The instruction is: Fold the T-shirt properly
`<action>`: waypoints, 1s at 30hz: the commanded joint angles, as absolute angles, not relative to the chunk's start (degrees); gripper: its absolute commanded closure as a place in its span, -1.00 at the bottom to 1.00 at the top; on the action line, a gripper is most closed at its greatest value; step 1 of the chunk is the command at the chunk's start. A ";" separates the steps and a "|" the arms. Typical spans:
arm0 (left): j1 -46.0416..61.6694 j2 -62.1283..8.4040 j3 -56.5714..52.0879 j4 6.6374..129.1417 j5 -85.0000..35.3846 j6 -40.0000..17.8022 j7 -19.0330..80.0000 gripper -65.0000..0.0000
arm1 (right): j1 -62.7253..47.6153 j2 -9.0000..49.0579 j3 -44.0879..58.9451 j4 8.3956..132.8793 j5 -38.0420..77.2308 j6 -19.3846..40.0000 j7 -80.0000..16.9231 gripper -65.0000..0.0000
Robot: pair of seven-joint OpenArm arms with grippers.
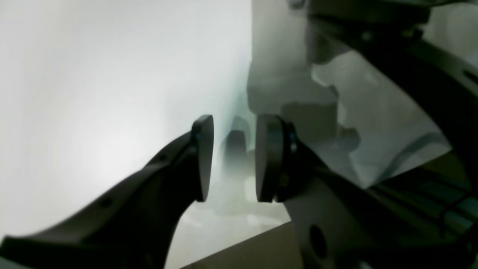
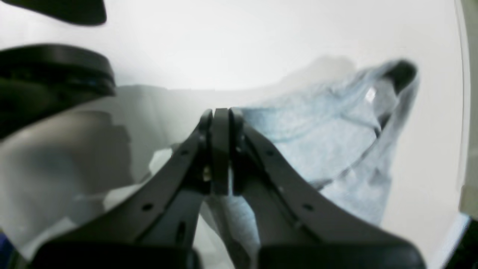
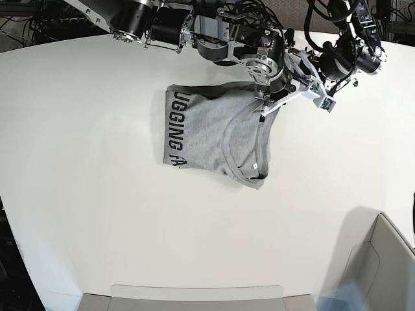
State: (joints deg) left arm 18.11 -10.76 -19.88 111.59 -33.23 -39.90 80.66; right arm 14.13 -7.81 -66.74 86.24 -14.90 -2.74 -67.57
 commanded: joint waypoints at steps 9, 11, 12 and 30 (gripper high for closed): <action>18.33 -11.03 -20.00 112.48 -34.33 -40.00 80.00 0.42 | 15.96 -9.00 -67.21 80.92 -14.73 -2.59 -63.78 1.00; 18.33 -11.03 -20.00 112.48 -34.33 -40.00 80.00 0.42 | 16.04 -9.00 -67.21 79.60 -14.02 -2.59 -62.46 1.00; 18.33 -11.03 -20.00 112.48 -34.33 -40.00 80.00 0.42 | 16.04 -9.00 -67.21 79.69 -14.02 -2.59 -61.49 1.00; 12.88 -5.41 -16.84 116.62 -34.59 -34.77 80.00 0.77 | 16.13 -0.31 -54.37 104.22 -17.36 -2.68 -58.15 0.44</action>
